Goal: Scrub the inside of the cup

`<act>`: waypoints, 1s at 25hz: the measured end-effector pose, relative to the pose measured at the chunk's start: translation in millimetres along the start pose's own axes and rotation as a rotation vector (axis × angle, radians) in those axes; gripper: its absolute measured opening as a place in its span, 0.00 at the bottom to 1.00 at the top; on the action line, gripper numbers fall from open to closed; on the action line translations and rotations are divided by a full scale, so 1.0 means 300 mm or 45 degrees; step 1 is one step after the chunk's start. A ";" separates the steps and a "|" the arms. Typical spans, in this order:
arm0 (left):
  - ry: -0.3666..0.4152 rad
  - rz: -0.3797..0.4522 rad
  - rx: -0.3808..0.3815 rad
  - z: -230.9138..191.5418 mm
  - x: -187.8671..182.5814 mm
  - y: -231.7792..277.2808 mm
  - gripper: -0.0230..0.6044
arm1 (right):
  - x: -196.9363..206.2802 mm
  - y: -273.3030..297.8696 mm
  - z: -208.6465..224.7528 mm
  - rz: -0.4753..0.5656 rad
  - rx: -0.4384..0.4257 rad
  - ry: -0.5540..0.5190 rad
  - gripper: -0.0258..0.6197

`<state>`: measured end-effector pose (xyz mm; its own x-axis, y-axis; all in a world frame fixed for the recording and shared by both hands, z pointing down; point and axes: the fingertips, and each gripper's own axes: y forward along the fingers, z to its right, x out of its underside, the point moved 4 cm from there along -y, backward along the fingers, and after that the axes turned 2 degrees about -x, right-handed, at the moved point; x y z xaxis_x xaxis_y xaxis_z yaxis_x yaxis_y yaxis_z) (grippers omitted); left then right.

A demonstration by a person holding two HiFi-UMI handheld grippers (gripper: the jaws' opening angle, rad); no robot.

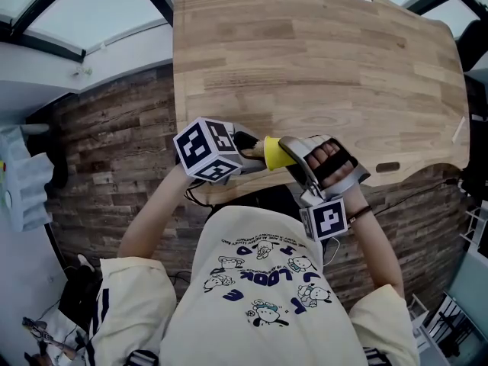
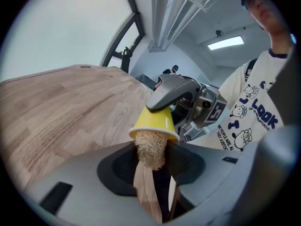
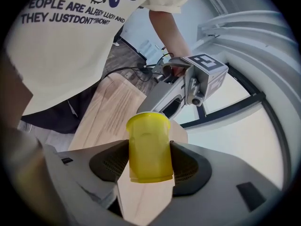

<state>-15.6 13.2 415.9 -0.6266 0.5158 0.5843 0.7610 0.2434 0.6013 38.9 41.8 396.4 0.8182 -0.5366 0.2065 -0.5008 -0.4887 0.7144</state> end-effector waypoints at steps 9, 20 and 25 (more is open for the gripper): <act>-0.080 0.035 0.092 0.005 -0.004 -0.003 0.32 | -0.006 -0.017 0.006 -0.004 0.053 -0.126 0.45; -0.021 0.001 -0.026 -0.006 -0.012 -0.003 0.32 | 0.008 0.002 0.010 0.010 -0.039 0.038 0.45; 0.016 -0.027 -0.076 -0.008 -0.016 -0.006 0.32 | 0.009 0.011 0.013 0.038 -0.080 0.160 0.45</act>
<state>-14.3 8.5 413.4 -0.6449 0.5004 0.5777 0.7365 0.2048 0.6447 38.4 36.0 396.5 0.8340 -0.4581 0.3077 -0.5102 -0.4277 0.7462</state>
